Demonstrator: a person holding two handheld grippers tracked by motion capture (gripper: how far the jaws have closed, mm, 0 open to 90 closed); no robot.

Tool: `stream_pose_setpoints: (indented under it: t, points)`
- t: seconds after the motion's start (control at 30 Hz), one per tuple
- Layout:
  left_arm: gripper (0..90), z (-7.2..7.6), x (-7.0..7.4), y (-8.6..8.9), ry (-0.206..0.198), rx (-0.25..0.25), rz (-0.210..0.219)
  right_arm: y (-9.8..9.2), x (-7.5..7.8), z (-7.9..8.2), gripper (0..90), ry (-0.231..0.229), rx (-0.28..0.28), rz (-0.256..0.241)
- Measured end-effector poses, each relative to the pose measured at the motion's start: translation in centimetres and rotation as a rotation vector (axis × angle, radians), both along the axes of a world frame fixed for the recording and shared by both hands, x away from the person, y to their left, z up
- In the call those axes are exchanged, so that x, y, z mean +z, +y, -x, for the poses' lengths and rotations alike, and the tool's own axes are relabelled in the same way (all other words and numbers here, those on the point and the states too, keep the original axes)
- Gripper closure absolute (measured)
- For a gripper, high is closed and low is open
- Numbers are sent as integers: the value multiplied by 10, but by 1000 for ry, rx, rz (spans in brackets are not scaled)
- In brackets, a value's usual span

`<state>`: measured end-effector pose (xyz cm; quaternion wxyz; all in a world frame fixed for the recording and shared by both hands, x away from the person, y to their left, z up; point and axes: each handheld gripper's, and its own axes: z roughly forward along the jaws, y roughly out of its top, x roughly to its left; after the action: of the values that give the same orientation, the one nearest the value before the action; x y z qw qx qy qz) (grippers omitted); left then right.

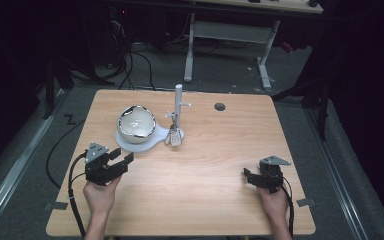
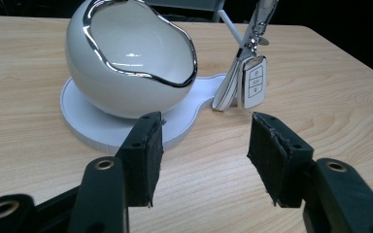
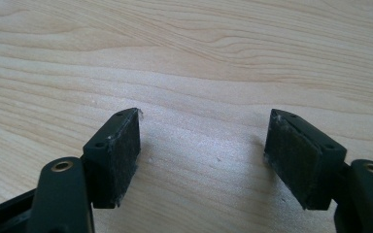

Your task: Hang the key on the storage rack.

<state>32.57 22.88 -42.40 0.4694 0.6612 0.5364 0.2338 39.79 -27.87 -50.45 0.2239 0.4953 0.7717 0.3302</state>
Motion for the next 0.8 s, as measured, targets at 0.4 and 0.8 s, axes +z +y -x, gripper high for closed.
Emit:
stream_pose_setpoints:
  t: [0.4,0.8]
  points:
    - [468,6,-10,9,18,28,12,0,0,0,289,0,0,0]
    - [467,9,-19,16,45,46,14,0,0,0,289,0,0,0]
